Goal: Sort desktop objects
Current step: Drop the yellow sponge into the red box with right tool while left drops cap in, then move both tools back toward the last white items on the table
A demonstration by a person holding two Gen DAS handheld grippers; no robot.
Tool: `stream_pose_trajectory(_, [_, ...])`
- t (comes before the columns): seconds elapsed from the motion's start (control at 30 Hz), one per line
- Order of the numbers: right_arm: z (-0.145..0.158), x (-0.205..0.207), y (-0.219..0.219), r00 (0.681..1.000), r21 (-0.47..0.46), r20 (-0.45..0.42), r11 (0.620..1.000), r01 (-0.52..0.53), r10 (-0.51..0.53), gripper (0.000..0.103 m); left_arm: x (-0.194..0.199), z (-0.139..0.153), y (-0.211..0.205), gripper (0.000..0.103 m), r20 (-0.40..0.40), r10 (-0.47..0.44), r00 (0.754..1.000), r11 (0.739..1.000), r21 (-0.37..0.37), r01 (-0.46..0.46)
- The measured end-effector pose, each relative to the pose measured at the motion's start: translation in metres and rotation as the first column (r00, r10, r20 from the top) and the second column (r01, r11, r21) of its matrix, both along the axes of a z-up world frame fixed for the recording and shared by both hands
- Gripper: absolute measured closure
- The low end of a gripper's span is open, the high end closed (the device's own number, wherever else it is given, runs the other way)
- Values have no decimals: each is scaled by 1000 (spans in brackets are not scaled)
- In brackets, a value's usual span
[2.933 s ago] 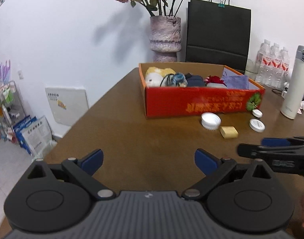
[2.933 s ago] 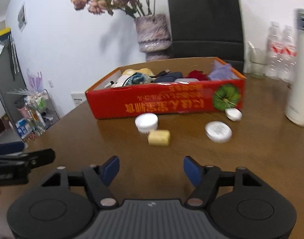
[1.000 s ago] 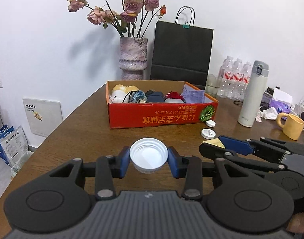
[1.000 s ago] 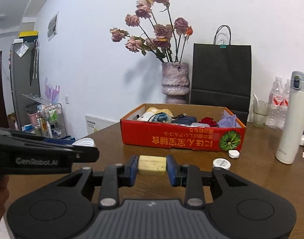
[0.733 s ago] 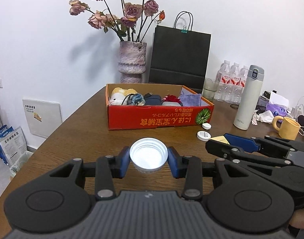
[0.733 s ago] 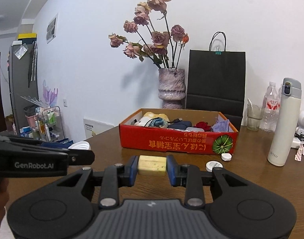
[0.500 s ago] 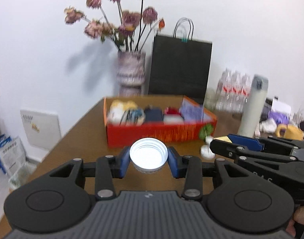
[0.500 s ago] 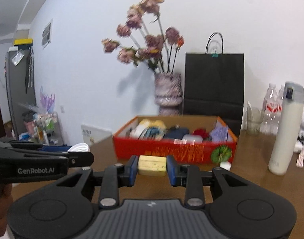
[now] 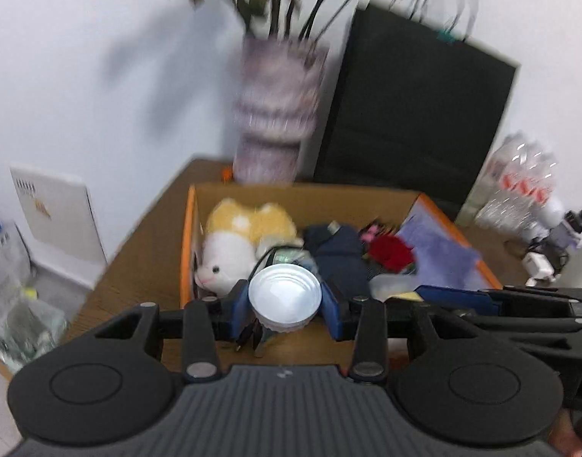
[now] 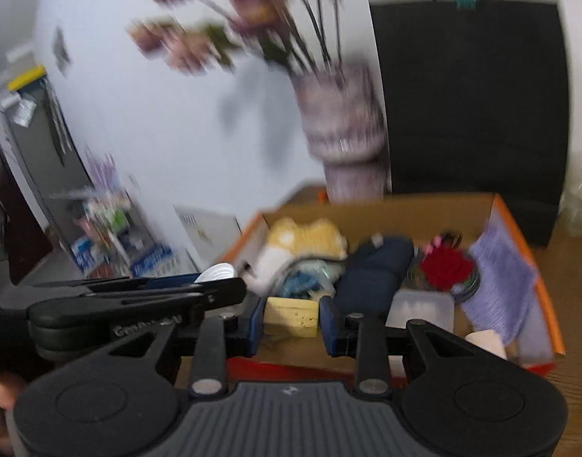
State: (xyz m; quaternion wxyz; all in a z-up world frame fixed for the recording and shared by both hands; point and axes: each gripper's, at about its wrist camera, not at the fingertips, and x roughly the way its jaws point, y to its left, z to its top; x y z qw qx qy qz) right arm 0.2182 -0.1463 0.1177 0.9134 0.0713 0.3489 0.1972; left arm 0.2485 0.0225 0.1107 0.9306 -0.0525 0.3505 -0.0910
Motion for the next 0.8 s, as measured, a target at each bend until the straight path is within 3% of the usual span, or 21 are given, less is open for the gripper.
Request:
stream_pose_trajectory(0.1, [-19,30,13,998,-87,-69,996,2,-8,73,22,-24,-2,61,-73,26,997,998,55,-22])
stream_pose_trajectory(0.17, [-29,41,17,994,-116,-105,993,-2,-11,73,26,-33,0,61,-88,36,996,998,53,-31])
stream_pose_trajectory(0.33, [-51,56,18,986,-117,-165,993,0,-19,71,27,-38,7,59,-102,30,994,998,51,-25])
stream_pose_trajectory(0.43, [-56,60,11,980,-83,-196,996,14,-30,62,24,-32,10,52,-93,18,995,999,48,-13])
stream_pose_trajectory(0.6, [-44,54,0,979,-17,-200,999,29,-32,56,14,-16,13,37,-80,33,996,999,36,-30])
stream_pose_trajectory(0.8, [-13,31,-9,984,-114,-152,991,74,-91,32,-6,-3,5,19,-86,36,996,998,60,-31])
